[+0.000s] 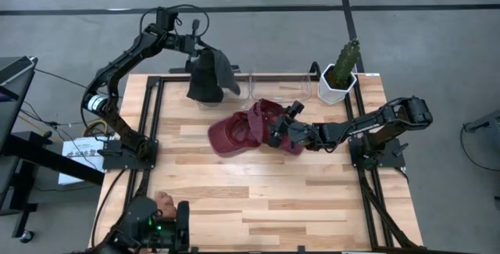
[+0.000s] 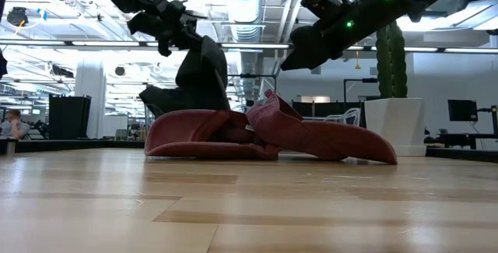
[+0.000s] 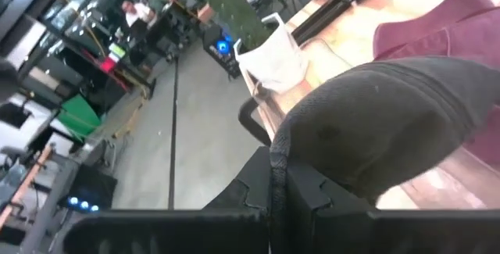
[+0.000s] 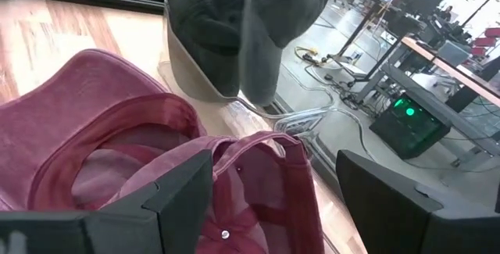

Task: Pick & Place hat
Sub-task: Put the black cap into the left transparent bin

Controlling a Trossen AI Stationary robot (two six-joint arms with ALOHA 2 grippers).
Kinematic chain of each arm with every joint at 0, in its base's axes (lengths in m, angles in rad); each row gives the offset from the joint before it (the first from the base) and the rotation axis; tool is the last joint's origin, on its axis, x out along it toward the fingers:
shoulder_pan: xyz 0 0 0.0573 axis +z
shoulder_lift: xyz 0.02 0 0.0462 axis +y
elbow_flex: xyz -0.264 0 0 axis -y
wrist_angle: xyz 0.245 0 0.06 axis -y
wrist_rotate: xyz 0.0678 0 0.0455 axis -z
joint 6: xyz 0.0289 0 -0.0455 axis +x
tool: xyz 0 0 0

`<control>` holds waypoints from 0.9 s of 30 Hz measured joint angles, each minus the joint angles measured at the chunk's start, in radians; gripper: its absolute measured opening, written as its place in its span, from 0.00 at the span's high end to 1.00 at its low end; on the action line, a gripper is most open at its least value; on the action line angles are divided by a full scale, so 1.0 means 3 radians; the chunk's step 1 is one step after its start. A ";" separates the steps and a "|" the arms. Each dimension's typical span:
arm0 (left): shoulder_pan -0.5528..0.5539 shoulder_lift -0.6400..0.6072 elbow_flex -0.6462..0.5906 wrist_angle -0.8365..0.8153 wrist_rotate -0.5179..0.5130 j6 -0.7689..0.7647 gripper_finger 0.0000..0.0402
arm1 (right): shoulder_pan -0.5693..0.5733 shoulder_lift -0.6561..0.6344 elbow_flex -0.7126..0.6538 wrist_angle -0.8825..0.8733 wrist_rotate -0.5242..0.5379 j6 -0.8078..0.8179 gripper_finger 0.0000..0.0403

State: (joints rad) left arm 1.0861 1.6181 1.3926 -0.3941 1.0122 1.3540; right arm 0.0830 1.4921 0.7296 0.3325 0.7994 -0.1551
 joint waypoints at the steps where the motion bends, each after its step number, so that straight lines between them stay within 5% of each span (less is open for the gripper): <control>1: 0.0023 0.0004 0.0000 -0.0017 -0.0001 -0.0001 0.97 | 0.0000 0.0000 0.0001 -0.0001 0.0001 0.0002 0.34; 16: -0.0041 -0.0031 0.0003 -0.0544 0.0166 0.0259 0.97 | -0.0026 0.0000 0.0001 0.0245 -0.0074 0.0285 0.34; 22: -0.0153 -0.0031 0.0003 -0.0594 0.0081 0.0267 0.97 | -0.0205 0.0000 0.0001 0.0289 -0.0097 0.0918 0.34; 27: -0.0263 -0.0035 0.0003 -0.0822 -0.0207 0.0364 0.97 | -0.0313 0.0000 0.0000 0.0279 -0.0474 0.1129 0.34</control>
State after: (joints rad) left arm 1.0073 1.6076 1.3933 -0.6407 0.9500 1.4633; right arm -0.0110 1.4921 0.7296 0.4161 0.6571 0.1837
